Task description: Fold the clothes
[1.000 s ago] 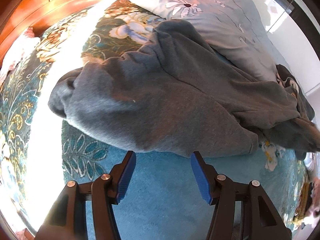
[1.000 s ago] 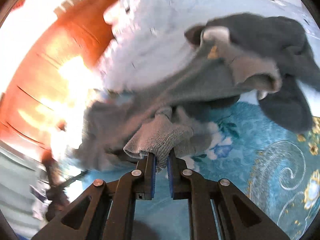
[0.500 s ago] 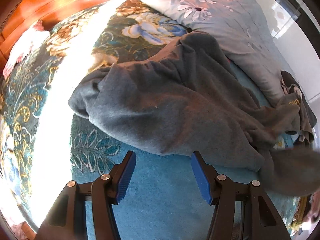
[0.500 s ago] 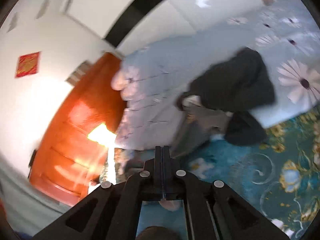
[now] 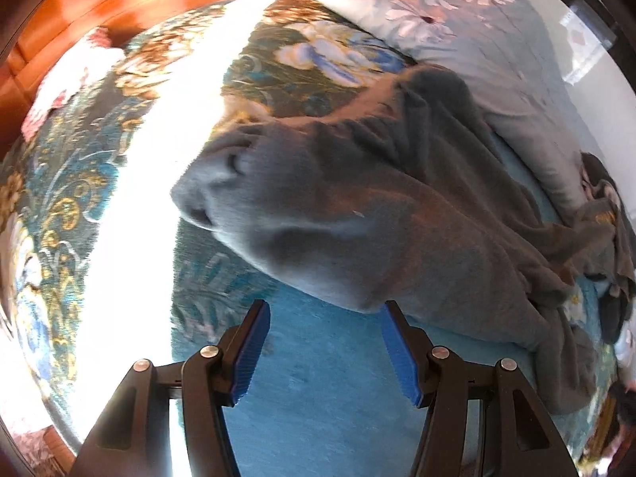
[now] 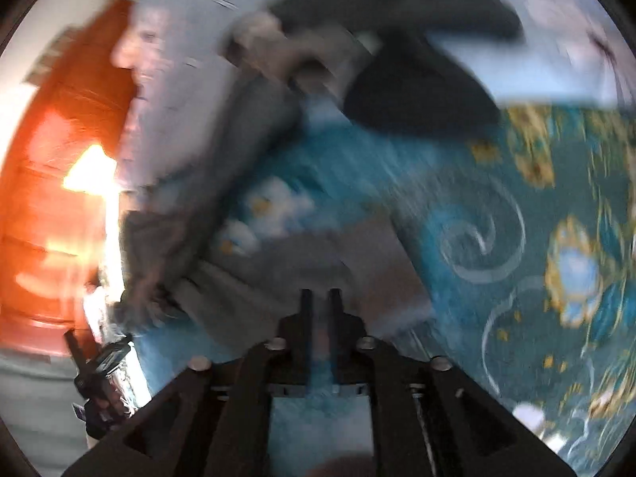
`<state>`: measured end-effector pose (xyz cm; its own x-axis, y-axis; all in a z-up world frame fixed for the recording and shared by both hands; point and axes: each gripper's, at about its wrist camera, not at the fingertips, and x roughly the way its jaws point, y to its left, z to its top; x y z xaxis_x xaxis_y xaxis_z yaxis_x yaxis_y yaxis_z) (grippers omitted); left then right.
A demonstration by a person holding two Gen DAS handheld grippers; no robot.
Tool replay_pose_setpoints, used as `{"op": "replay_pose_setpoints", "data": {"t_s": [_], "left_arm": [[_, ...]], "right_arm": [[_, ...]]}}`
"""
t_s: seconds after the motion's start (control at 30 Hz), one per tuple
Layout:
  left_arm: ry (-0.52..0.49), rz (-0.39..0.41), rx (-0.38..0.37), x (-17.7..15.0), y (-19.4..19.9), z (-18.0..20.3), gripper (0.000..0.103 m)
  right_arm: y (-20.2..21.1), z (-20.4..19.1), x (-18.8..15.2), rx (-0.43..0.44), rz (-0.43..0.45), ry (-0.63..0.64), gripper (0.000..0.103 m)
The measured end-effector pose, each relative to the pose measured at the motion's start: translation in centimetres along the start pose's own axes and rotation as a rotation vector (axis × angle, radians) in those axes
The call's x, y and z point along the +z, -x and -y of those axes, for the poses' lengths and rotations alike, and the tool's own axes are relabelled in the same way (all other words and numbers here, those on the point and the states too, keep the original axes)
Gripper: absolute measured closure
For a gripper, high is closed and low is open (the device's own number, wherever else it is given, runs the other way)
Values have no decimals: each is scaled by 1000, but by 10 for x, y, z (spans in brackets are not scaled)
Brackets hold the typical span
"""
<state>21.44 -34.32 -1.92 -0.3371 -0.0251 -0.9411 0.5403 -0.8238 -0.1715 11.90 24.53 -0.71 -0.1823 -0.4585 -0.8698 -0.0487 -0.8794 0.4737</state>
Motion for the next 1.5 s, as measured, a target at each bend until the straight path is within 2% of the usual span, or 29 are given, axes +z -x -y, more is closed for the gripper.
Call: {"op": "replay_pose_setpoints", "data": {"t_s": [0.13, 0.23, 0.37, 0.47, 0.5, 0.53, 0.57, 0.6, 0.67, 0.87, 1.07, 1.2, 1.43, 1.5], "left_arm": [[113, 5, -16, 3, -3, -26, 42], [200, 3, -87, 7, -7, -43, 42], [251, 13, -138, 12, -13, -52, 42], [289, 21, -176, 15, -18, -58, 42], [302, 24, -188, 16, -20, -60, 43], [315, 26, -201, 18, -22, -62, 44], [323, 29, -211, 19, -23, -64, 48], [306, 32, -206, 19, -23, -62, 51], [271, 38, -196, 20, -24, -57, 62], [196, 69, -146, 21, -17, -46, 83], [150, 109, -127, 20, 1, -34, 87], [101, 151, -143, 22, 23, -26, 87], [52, 212, -221, 29, 70, -23, 88], [36, 217, -213, 33, 80, -25, 88]], "right_arm": [[-19, 23, -8, 37, -35, -129, 63], [-31, 34, -13, 86, -48, -215, 61], [-47, 48, -20, 150, -65, -329, 61], [-53, 46, -19, 172, -38, -368, 61], [-54, 45, -20, 174, -26, -379, 65], [-55, 44, -20, 177, -14, -390, 80], [-55, 44, -21, 186, -7, -402, 89], [-54, 45, -22, 203, 5, -418, 94], [-48, 45, -24, 225, 34, -439, 94], [-14, 30, -20, 284, 138, -384, 95], [21, 14, -15, 363, 218, -338, 95], [51, 6, -18, 423, 284, -316, 96], [123, -15, -46, 489, 378, -207, 96], [151, -20, -56, 483, 418, -175, 96]]}}
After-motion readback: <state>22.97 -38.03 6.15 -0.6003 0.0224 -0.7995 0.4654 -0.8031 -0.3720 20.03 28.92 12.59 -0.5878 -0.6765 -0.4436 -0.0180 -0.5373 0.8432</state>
